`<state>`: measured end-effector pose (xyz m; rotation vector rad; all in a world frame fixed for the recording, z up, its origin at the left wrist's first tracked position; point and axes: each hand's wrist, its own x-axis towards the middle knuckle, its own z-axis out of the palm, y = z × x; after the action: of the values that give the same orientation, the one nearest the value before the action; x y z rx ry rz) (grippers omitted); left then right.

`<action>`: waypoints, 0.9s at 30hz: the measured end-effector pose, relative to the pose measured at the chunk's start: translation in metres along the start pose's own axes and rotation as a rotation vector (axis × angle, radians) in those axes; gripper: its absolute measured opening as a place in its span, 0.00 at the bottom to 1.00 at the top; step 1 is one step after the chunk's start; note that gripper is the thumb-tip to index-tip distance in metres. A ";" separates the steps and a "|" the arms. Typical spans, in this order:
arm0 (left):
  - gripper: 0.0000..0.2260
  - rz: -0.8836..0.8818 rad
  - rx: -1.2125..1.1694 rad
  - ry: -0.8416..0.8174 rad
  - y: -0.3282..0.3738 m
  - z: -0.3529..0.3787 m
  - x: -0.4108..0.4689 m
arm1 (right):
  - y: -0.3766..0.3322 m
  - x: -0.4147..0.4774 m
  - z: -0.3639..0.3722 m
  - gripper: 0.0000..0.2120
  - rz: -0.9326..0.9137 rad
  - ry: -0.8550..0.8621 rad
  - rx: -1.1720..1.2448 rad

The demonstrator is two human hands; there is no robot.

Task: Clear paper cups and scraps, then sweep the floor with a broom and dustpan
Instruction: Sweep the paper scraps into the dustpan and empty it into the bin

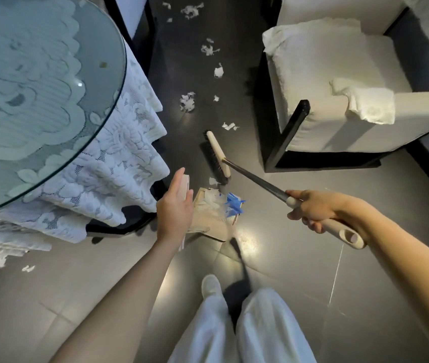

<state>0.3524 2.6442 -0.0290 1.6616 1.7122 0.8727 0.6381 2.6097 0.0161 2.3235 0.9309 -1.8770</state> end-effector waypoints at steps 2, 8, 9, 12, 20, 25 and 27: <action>0.21 -0.025 0.003 0.010 -0.002 0.005 0.019 | -0.019 0.015 -0.007 0.30 0.002 0.011 0.006; 0.21 -0.072 0.041 0.007 0.008 0.028 0.080 | -0.061 0.075 -0.021 0.30 0.006 -0.008 -0.125; 0.21 -0.075 0.059 -0.005 0.011 0.032 0.089 | -0.062 0.084 -0.021 0.30 0.007 -0.021 -0.165; 0.21 -0.097 0.113 -0.019 0.016 0.041 0.109 | -0.057 0.098 -0.019 0.29 0.006 -0.105 -0.206; 0.20 -0.073 0.133 0.042 0.032 0.063 0.131 | -0.051 0.084 -0.069 0.23 0.073 -0.309 -0.125; 0.21 -0.066 0.094 0.050 0.039 0.067 0.138 | -0.059 0.071 -0.096 0.27 0.027 -0.239 -0.113; 0.21 -0.035 0.102 0.040 0.044 0.069 0.142 | -0.061 0.068 -0.105 0.29 0.005 -0.221 -0.075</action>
<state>0.4275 2.7903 -0.0321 1.6844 1.8351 0.8196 0.7108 2.7278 0.0057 2.0239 0.9502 -2.0075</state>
